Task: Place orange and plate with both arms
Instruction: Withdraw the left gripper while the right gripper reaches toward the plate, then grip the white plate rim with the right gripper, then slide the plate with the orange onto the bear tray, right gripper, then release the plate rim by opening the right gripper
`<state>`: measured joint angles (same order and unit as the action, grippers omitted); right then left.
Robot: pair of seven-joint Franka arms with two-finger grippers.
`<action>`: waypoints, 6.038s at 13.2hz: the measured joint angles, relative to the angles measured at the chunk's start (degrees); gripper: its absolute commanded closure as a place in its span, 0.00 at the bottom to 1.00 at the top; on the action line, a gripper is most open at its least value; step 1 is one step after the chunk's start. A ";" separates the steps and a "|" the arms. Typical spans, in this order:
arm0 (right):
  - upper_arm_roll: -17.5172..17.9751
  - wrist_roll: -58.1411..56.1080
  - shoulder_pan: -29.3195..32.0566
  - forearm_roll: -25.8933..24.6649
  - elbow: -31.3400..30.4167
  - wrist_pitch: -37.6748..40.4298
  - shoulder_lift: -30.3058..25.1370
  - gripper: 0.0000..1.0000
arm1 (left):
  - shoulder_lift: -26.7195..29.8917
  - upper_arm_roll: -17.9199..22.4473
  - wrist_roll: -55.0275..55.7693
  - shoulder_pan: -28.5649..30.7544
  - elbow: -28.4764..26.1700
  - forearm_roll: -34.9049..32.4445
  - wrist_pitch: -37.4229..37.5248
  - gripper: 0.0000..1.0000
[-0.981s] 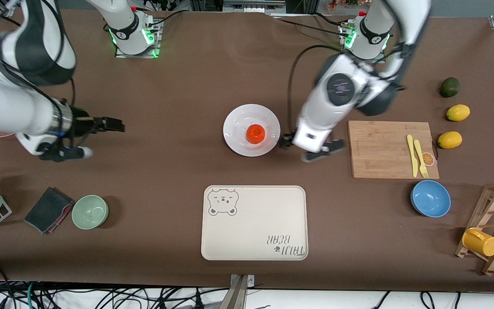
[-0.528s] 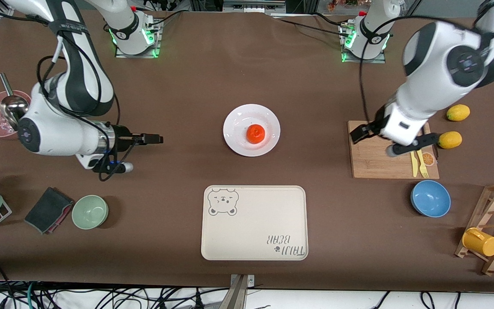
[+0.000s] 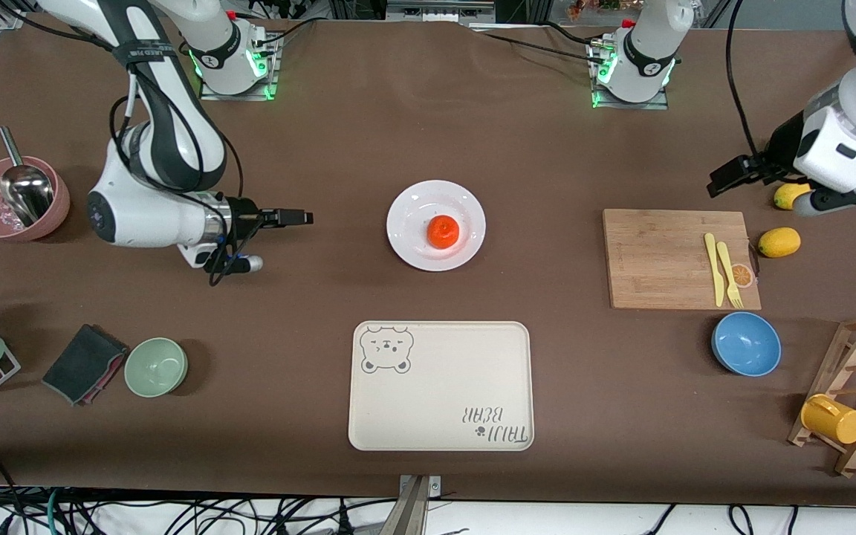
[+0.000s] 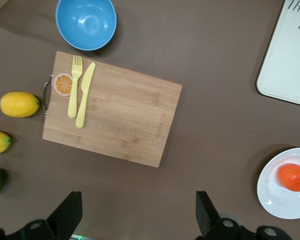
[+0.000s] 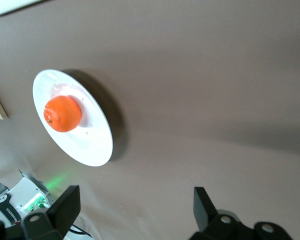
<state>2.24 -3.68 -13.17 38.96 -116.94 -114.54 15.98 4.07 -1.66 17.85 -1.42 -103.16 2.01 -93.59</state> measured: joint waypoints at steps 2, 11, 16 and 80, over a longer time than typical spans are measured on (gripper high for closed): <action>2.68 -2.60 -0.02 5.03 -5.76 -5.72 -1.60 0.00 | -1.34 -0.49 0.12 -0.22 2.18 -2.08 0.19 0.00; 10.44 -25.17 -0.22 34.62 -12.65 -20.25 5.36 0.00 | -5.56 -0.19 0.12 0.03 9.71 -2.30 0.27 0.00; 12.72 -31.44 -3.43 44.41 -8.75 -24.98 11.64 0.00 | -5.57 -0.32 0.11 0.10 14.00 -2.30 0.61 0.00; 10.08 -32.08 -5.18 55.72 44.44 -30.98 46.38 0.00 | -5.88 -0.26 0.12 0.36 14.26 -2.30 2.89 0.00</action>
<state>12.31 -35.76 -18.36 94.68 -72.50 -145.52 62.36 -1.81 -1.92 17.97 -1.06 -88.90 -0.29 -90.70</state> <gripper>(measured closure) 0.471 0.000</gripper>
